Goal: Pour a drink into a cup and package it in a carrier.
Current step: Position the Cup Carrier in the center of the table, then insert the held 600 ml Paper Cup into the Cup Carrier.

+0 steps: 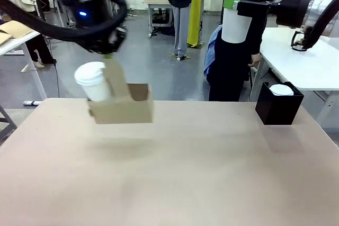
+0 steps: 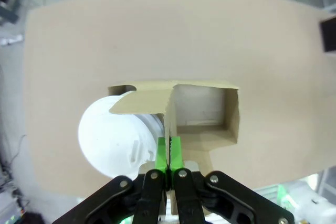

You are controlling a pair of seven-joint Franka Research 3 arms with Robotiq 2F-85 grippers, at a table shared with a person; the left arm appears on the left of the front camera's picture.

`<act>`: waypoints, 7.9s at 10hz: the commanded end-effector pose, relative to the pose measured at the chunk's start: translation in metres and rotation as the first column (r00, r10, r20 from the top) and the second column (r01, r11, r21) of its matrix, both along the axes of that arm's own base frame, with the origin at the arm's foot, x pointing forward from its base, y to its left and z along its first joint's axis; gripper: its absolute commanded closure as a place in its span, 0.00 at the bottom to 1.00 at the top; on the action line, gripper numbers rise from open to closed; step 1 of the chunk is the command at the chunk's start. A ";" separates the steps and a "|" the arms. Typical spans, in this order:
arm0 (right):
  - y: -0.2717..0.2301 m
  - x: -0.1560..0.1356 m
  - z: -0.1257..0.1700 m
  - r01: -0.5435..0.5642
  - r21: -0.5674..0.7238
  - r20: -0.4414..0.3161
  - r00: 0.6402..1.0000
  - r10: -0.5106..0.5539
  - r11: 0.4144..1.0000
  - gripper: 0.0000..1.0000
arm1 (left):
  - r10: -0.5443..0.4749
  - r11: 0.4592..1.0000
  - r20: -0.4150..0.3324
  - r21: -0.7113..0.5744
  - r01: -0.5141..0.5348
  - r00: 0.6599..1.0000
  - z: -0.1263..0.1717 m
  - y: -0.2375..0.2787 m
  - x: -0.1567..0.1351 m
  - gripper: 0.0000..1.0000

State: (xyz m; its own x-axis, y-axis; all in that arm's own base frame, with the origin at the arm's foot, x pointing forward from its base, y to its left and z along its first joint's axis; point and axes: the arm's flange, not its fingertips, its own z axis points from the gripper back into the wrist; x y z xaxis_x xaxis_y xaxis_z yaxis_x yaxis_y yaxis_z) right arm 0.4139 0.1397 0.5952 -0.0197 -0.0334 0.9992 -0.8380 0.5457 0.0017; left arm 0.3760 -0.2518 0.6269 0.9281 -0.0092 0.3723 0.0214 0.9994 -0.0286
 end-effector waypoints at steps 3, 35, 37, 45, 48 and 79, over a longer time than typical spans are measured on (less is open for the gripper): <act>0.002 0.001 0.002 -0.002 0.018 0.011 1.000 0.001 1.000 0.20 | -0.011 1.000 -0.069 -0.018 0.010 0.998 -0.041 -0.082 0.024 0.98; 0.003 0.054 -0.101 -0.489 0.042 -0.052 0.870 0.490 0.871 0.20 | -0.743 0.669 0.012 -0.016 0.743 0.669 -0.022 0.046 -0.045 0.00; 0.022 0.051 -0.128 -0.581 0.029 -0.015 0.813 0.581 0.814 0.20 | -0.793 0.606 0.075 -0.008 0.795 0.605 -0.050 0.080 -0.046 0.00; 0.082 0.041 -0.230 -0.757 0.039 0.011 0.654 0.757 0.653 0.20 | -0.908 0.387 0.251 0.192 0.902 0.336 -0.146 0.160 -0.086 0.00; 0.096 0.036 -0.258 -0.791 0.054 -0.016 0.610 0.793 0.610 0.20 | -0.906 0.409 0.214 0.212 0.888 0.366 -0.104 0.147 -0.059 0.00; -0.072 -0.042 -0.161 -0.024 -0.560 -0.405 0.880 -0.248 0.828 0.00 | -0.906 0.409 0.214 0.212 0.888 0.366 -0.104 0.147 -0.059 0.00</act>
